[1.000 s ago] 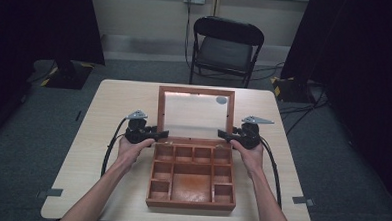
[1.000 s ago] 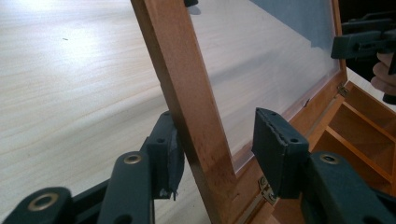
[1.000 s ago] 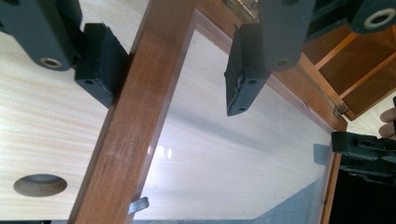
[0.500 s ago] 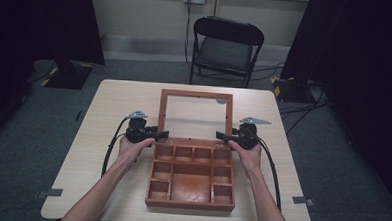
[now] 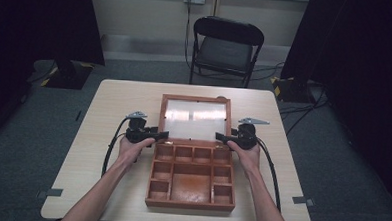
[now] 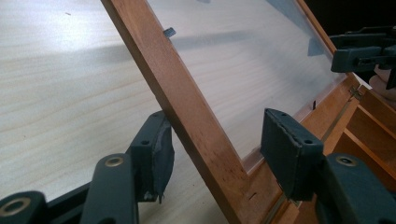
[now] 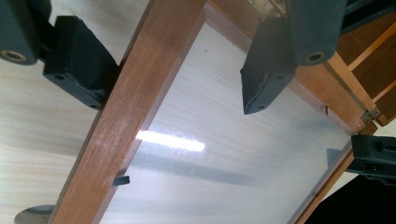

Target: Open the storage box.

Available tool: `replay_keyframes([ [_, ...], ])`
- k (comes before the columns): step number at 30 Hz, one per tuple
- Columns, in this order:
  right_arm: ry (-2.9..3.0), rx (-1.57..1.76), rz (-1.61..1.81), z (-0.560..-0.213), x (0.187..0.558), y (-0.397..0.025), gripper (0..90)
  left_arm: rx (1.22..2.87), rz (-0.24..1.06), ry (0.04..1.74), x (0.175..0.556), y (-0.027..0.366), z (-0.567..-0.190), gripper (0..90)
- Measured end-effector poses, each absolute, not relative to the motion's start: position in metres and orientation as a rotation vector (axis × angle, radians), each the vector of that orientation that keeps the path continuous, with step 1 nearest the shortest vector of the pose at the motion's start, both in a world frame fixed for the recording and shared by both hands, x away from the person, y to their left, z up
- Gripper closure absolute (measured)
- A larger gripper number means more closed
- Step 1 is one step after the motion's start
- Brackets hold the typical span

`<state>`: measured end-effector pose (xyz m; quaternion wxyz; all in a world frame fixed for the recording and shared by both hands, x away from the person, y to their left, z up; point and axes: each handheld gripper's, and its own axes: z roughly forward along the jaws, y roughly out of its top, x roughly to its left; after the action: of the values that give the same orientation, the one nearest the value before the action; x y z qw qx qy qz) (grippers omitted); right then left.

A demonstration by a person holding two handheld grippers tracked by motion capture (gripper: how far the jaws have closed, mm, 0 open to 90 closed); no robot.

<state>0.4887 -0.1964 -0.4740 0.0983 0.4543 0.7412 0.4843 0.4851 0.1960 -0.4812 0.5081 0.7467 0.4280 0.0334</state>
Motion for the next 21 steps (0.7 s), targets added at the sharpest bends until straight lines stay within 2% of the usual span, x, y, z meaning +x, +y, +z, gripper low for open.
replay_keyframes([
  [14,2.198,1.399,1.403,-0.481,0.490,-0.196,21.5,1.782,0.039,1.089,0.487,0.198,-0.487,37.2],
  [21,2.222,1.484,1.440,-0.486,0.494,-0.200,20.1,1.808,0.077,1.105,0.488,0.195,-0.488,34.4],
])
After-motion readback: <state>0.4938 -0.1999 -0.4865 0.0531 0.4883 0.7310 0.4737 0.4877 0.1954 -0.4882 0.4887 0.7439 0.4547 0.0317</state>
